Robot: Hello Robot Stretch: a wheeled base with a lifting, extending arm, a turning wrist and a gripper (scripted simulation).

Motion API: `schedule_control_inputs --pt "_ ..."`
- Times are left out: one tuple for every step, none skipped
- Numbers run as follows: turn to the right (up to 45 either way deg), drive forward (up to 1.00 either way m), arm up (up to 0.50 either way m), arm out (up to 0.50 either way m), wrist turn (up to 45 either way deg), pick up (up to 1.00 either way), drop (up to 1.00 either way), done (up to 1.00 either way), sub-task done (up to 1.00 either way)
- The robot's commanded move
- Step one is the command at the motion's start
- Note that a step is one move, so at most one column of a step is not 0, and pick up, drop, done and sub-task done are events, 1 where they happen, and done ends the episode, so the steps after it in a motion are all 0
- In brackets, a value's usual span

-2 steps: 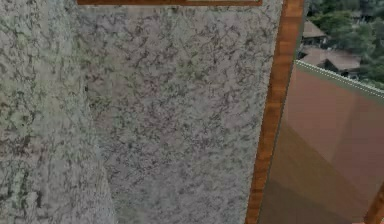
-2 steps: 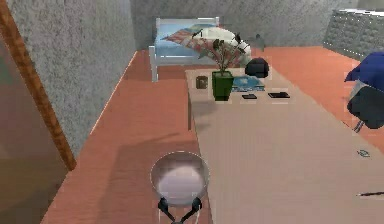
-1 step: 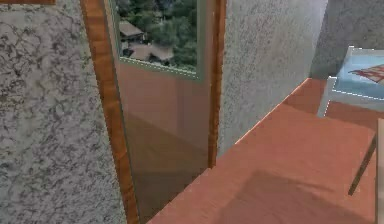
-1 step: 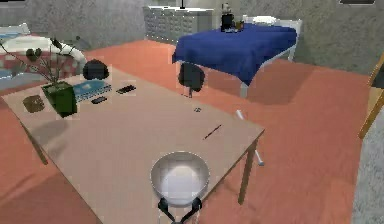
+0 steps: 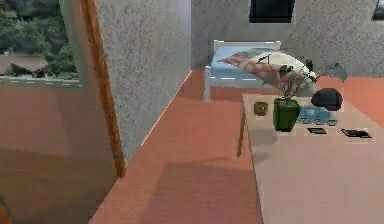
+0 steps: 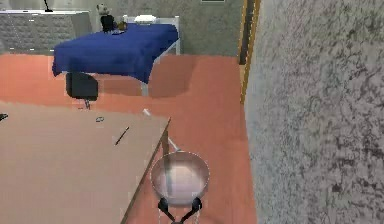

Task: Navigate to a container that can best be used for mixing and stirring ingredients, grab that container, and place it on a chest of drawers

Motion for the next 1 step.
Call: schedule_control_inputs --pt "0.0 1.00 0.00 0.00 0.0 0.00 0.00 0.00 0.00"
